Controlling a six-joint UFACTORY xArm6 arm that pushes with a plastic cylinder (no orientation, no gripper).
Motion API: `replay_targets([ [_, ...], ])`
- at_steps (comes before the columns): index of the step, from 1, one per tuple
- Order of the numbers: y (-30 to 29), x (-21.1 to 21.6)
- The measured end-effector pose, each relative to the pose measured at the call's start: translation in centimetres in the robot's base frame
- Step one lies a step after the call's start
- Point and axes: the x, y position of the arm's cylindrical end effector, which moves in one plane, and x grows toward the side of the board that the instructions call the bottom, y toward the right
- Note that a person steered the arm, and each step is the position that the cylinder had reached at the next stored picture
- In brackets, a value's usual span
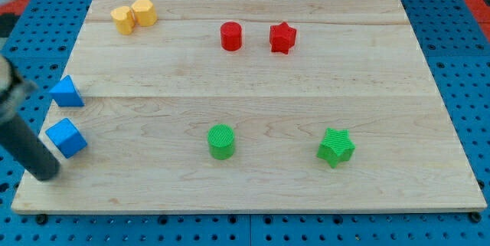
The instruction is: Place the blue triangle bottom left of the yellow heart
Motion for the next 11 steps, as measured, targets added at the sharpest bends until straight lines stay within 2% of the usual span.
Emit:
replay_targets([
  [1, -2.4, -2.3],
  [2, 4.7, -4.7],
  [3, 4.8, -7.4],
  [5, -1.6, -8.6],
  [6, 1.7, -9.1],
  [9, 2.5, -19.1],
  [10, -1.8, -21.2],
  [11, -0.9, -22.0],
])
